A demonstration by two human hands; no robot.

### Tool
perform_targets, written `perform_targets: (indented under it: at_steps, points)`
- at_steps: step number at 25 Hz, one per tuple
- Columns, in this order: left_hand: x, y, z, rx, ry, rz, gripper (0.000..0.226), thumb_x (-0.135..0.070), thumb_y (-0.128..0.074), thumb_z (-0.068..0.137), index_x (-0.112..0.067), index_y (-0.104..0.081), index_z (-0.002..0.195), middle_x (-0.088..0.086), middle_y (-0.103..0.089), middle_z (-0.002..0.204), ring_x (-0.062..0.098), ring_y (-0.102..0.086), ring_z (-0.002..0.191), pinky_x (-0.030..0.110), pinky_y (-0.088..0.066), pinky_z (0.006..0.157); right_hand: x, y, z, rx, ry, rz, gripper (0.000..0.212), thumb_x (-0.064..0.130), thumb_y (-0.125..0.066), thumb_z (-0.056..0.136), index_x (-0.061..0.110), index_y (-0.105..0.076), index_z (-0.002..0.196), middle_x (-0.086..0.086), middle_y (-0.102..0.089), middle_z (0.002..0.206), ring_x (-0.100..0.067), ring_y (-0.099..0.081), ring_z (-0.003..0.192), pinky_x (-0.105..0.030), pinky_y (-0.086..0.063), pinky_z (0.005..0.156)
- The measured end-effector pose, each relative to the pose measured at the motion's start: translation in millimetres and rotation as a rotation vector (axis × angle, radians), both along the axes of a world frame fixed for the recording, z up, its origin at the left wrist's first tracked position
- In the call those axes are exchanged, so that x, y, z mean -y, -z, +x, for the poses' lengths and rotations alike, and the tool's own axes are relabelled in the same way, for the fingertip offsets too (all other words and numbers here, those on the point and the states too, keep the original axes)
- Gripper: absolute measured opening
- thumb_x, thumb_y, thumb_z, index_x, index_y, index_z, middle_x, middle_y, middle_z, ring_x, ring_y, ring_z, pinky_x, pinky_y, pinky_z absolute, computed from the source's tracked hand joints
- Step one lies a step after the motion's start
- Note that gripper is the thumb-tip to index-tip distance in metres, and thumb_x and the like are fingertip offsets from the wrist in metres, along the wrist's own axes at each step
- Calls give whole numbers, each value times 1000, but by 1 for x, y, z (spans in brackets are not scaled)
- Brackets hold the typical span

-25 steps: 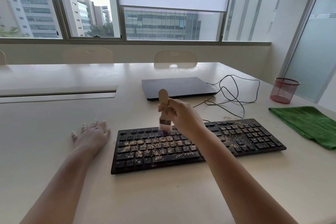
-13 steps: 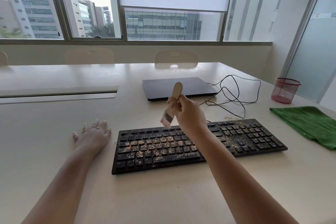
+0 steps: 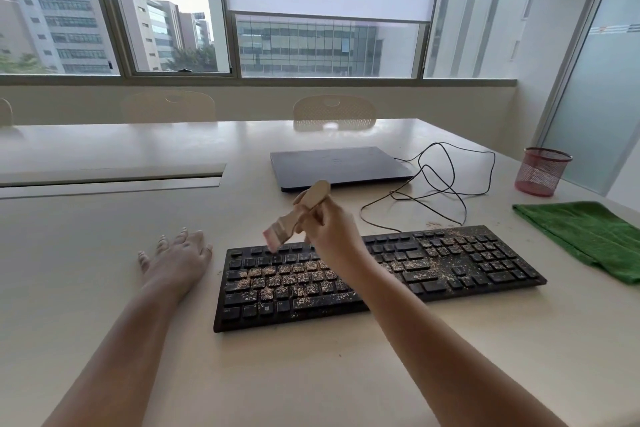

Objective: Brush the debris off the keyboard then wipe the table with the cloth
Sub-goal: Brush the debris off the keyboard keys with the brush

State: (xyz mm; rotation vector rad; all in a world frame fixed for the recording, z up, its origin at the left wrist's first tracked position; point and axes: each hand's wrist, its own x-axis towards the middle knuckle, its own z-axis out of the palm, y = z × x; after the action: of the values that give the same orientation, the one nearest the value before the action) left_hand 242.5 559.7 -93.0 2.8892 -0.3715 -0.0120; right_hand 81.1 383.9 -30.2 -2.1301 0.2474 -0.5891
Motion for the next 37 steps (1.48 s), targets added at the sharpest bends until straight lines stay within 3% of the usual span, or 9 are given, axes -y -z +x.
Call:
perform_targets:
  at_steps: [4, 6, 9, 17, 24, 28, 32, 37]
  points:
    - [0, 1, 0, 2, -1, -2, 51, -44, -25, 99, -28, -23, 148, -4, -11, 158, 25, -7, 146, 53, -4, 115, -20, 9, 5, 29, -107, -15, 10, 23, -45, 97, 20, -55, 98, -6, -65, 83, -28, -65, 73, -44, -56, 68]
    - [0, 2, 2, 5, -6, -3, 51, -44, -26, 99, -28, -22, 148, -5, -11, 158, 25, -7, 146, 53, -4, 115, -20, 10, 7, 84, -89, -31, 8, 26, -46, 96, 24, -53, 93, -4, -67, 81, -29, -66, 73, -48, -55, 67]
    - [-1, 2, 3, -2, -6, -4, 51, -44, -26, 99, -28, -22, 148, -5, -11, 158, 25, -7, 146, 53, -3, 115, -23, 13, 6, 45, -109, -133, 14, 29, -45, 97, 20, -55, 101, -1, -69, 84, -23, -67, 74, -46, -55, 69]
    - [-1, 2, 2, 2, -1, 4, 52, -44, -26, 100, -28, -22, 148, -4, -10, 158, 26, -6, 146, 54, -4, 115, -29, 14, 7, 24, -176, -152, 19, 30, -48, 96, 17, -55, 108, -7, -71, 93, -21, -65, 81, -40, -53, 75]
    - [-1, 1, 1, 0, -1, -15, 51, -43, -26, 100, -27, -23, 148, -4, -10, 158, 26, -6, 146, 53, -3, 115, -31, 13, 10, 23, -176, -223, 22, 34, -42, 98, 19, -53, 109, -3, -71, 93, -21, -64, 88, -43, -51, 82]
    - [0, 1, 0, 1, -4, -19, 51, -43, -25, 100, -27, -23, 148, -4, -11, 158, 26, -6, 146, 53, -3, 115, -37, 14, 8, 48, -240, -106, 19, 29, -41, 99, 17, -55, 103, -4, -69, 86, -25, -67, 83, -47, -53, 80]
    - [0, 0, 0, -4, 3, -22, 50, -43, -25, 100, -27, -24, 147, -3, -11, 158, 26, -6, 146, 53, -3, 115, -44, 18, 6, 54, -240, -361, 17, 30, -41, 99, 18, -52, 104, -1, -68, 86, -20, -61, 88, -45, -40, 93]
    - [-1, 2, 2, 1, -5, -6, 52, -44, -25, 100, -27, -22, 149, -4, -10, 158, 26, -6, 146, 53, -5, 115, -45, 13, 4, 135, -241, -318, 17, 28, -39, 100, 17, -51, 104, -2, -69, 84, -21, -64, 83, -44, -45, 87]
